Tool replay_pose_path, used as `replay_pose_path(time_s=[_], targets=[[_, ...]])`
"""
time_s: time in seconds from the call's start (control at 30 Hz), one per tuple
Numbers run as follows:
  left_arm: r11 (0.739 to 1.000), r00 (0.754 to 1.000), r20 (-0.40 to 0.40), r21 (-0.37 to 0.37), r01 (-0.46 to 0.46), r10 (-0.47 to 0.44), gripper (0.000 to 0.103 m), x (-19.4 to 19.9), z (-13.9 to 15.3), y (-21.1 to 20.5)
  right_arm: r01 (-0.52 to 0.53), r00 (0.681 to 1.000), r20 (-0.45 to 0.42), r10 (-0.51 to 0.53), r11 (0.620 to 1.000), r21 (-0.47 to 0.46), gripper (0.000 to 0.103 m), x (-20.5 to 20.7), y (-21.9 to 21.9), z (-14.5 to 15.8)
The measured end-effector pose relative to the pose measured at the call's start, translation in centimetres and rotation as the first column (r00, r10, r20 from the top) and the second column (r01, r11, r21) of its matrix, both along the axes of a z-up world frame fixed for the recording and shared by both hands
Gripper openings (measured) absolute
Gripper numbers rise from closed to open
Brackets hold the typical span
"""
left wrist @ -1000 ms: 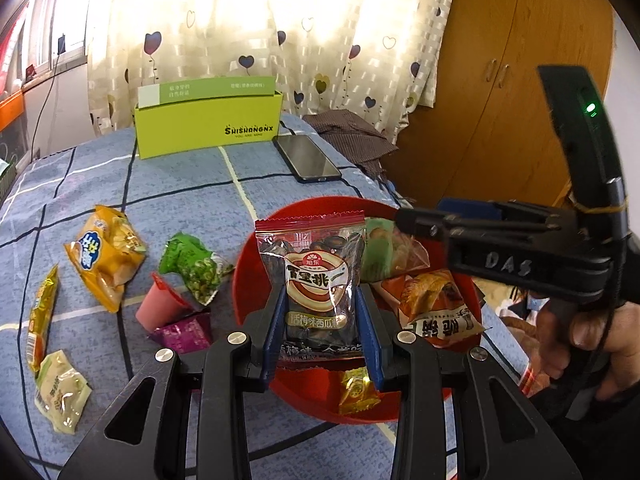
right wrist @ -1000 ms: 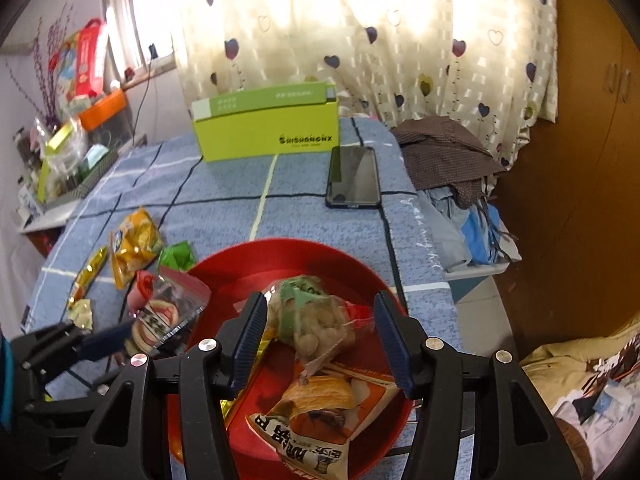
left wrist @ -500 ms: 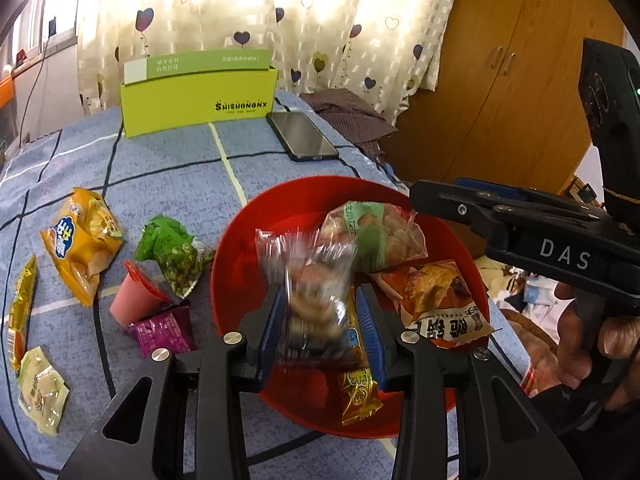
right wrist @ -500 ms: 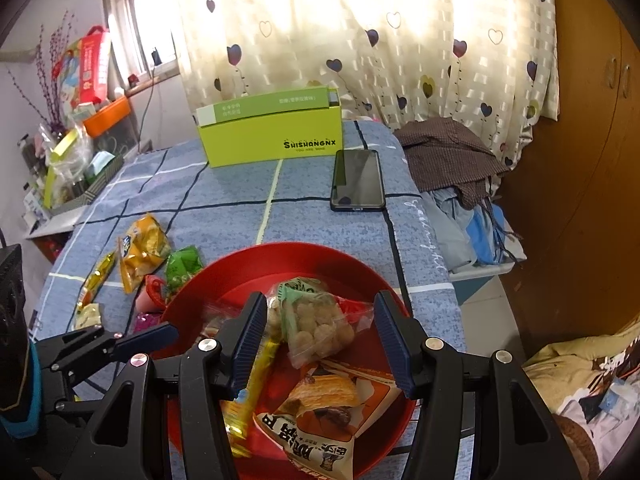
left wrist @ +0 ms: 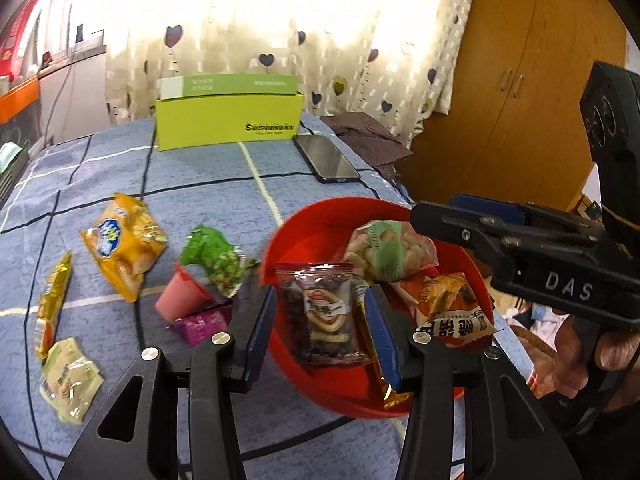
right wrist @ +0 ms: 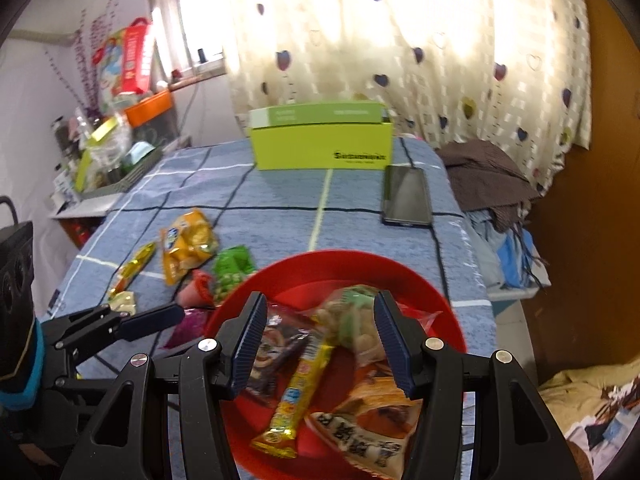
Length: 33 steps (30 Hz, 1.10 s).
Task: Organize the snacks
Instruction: 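Lower the dark packet into the red bowl and open the left tool, then grasp the gold wafer bar with the left tool while the right grasps the green pea bag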
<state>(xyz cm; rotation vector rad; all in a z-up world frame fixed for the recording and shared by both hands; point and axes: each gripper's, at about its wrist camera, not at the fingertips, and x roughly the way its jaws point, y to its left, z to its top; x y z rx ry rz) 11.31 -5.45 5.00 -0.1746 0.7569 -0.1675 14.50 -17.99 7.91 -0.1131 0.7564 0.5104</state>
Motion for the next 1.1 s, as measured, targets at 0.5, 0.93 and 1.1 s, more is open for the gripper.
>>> replay_pose_path(time_s=[0.5, 0.93, 1.1], targets=[[0.996, 0.997, 0.015, 0.023, -0.081, 0.081, 0.047, -2.7, 0.2, 3.2, -0.091, 0.996, 0.010, 0.091, 0.996, 0.003, 0.055, -1.5, 3.1, -0.2], [0.993, 0.993, -0.006, -0.004, -0.119, 0.119, 0.047, -4.1, -1.3, 6.4, -0.130, 0.991, 0.012, 0.130, 0.991, 0.000, 0.055, -1.9, 5.3, -0.1], [0.988, 0.988, -0.014, -0.018, -0.153, 0.153, 0.047, -4.7, -1.6, 8.2, -0.155, 0.988, 0.003, 0.155, 0.988, -0.014, 0.055, -1.8, 6.4, -0.3]])
